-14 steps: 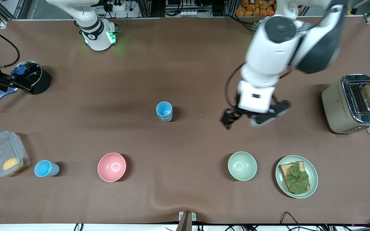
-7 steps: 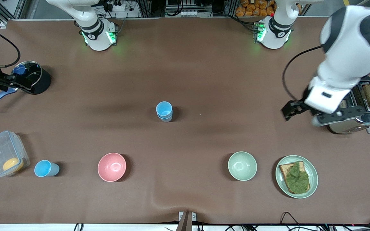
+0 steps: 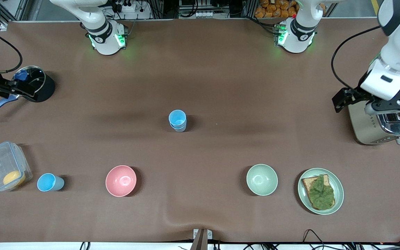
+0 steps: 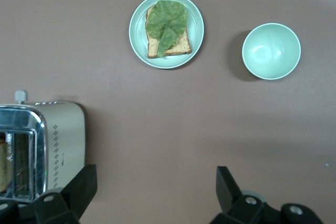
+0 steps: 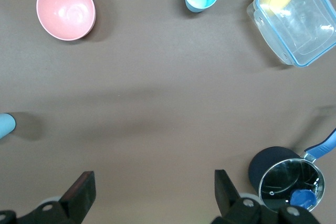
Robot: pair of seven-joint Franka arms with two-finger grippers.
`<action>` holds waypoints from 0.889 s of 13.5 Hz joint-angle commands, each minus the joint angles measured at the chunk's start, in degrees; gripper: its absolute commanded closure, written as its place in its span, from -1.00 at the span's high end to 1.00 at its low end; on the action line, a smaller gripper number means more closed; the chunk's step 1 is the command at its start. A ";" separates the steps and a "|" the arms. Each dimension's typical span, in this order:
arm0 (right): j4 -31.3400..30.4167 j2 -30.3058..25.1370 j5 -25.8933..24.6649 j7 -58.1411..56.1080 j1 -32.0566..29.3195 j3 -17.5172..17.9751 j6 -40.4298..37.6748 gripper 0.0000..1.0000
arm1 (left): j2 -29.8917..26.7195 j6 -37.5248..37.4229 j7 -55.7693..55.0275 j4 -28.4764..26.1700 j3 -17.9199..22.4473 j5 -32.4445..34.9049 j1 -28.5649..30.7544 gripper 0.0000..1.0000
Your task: Stack blue cups with both arms
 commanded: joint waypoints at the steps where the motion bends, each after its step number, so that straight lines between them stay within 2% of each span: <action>1: 0.10 -0.51 -1.03 -0.42 -0.06 0.22 -0.74 1.00 | 1.03 -5.88 1.71 6.43 -0.49 -0.79 0.44 1.00; 3: 0.10 -0.51 -1.03 -0.42 -0.06 0.22 -0.74 1.00 | 2.52 -6.69 4.69 9.07 -0.23 -0.27 0.27 1.00; 8: 0.10 -0.51 -1.03 -0.42 -0.06 0.22 -0.83 1.00 | 3.58 -6.86 6.90 11.01 0.21 -1.40 0.53 1.00; 12: 0.10 -0.42 -1.03 -0.42 -0.06 0.22 -0.91 1.00 | 3.41 -9.84 6.99 11.10 1.09 -4.91 0.80 1.00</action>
